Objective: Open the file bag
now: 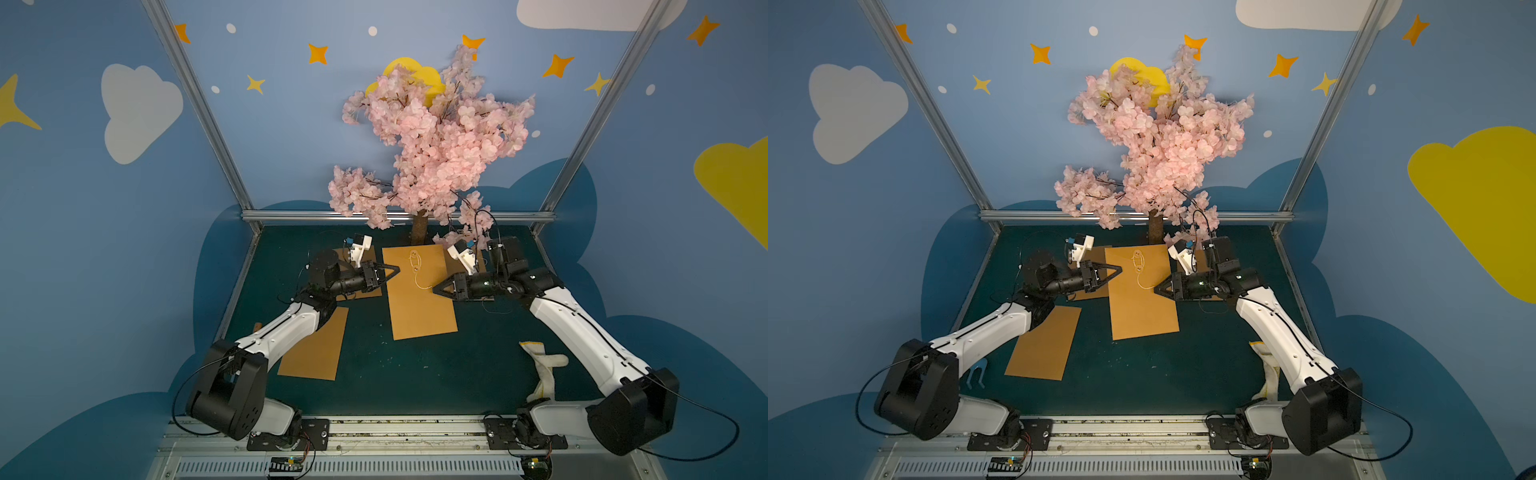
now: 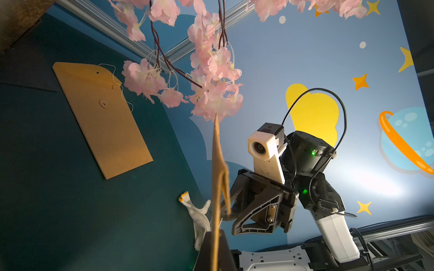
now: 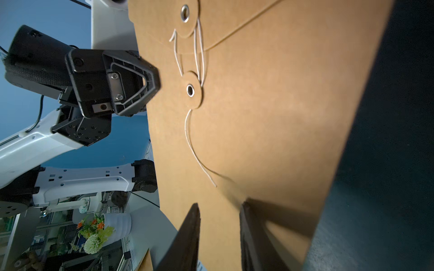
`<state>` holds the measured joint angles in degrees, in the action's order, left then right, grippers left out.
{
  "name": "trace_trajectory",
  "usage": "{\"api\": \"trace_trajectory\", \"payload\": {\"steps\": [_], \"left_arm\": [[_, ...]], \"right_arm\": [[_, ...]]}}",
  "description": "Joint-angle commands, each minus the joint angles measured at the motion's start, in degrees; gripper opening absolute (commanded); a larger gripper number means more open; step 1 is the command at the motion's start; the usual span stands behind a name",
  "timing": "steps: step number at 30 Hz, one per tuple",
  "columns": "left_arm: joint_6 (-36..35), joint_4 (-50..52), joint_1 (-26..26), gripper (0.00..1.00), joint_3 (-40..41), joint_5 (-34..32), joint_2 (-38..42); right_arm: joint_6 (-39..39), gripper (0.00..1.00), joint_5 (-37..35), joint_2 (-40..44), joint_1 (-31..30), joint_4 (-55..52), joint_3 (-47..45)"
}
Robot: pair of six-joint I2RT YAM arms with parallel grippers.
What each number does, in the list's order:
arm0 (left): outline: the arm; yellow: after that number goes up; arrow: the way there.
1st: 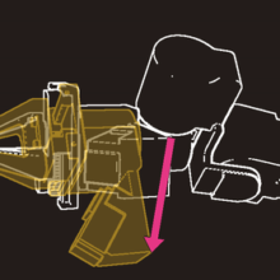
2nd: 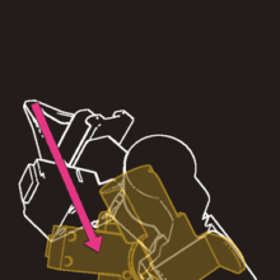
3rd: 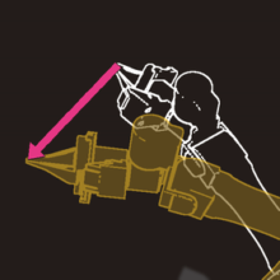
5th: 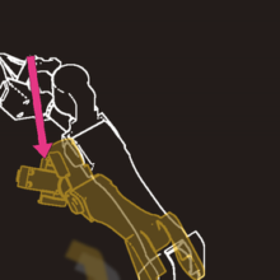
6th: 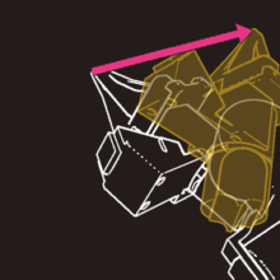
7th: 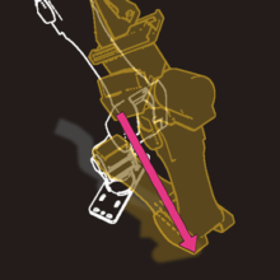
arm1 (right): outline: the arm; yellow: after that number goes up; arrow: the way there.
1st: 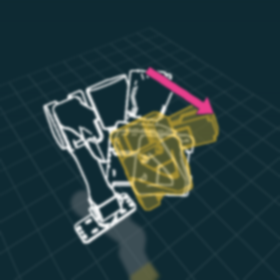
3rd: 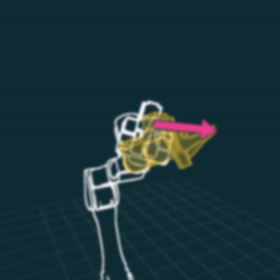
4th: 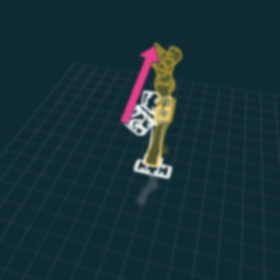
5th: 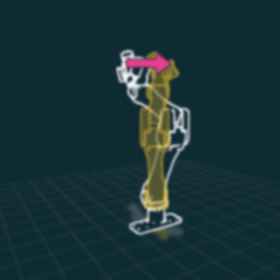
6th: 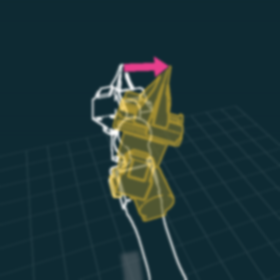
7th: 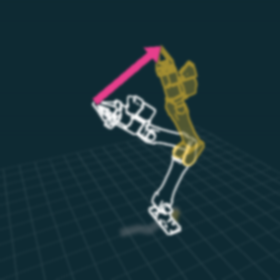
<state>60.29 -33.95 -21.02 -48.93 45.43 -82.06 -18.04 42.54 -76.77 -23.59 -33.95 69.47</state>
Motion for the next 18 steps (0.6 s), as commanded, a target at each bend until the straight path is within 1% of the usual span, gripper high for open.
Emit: {"api": "trace_trajectory", "payload": {"steps": [1, 18], "left_arm": [[0.2, -2.5, 0.0, 0.03, 0.6, 1.2, 0.4], [0.8, -3.8, -0.3, 0.02, 0.2, 1.3, -0.4]], "right_arm": [[-2.0, 0.32, 1.6, -0.1, -0.5, 4.2, 0.2], [-2.9, 0.3, 2.6, -3.4, -2.7, 5.5, 1.2]]}}
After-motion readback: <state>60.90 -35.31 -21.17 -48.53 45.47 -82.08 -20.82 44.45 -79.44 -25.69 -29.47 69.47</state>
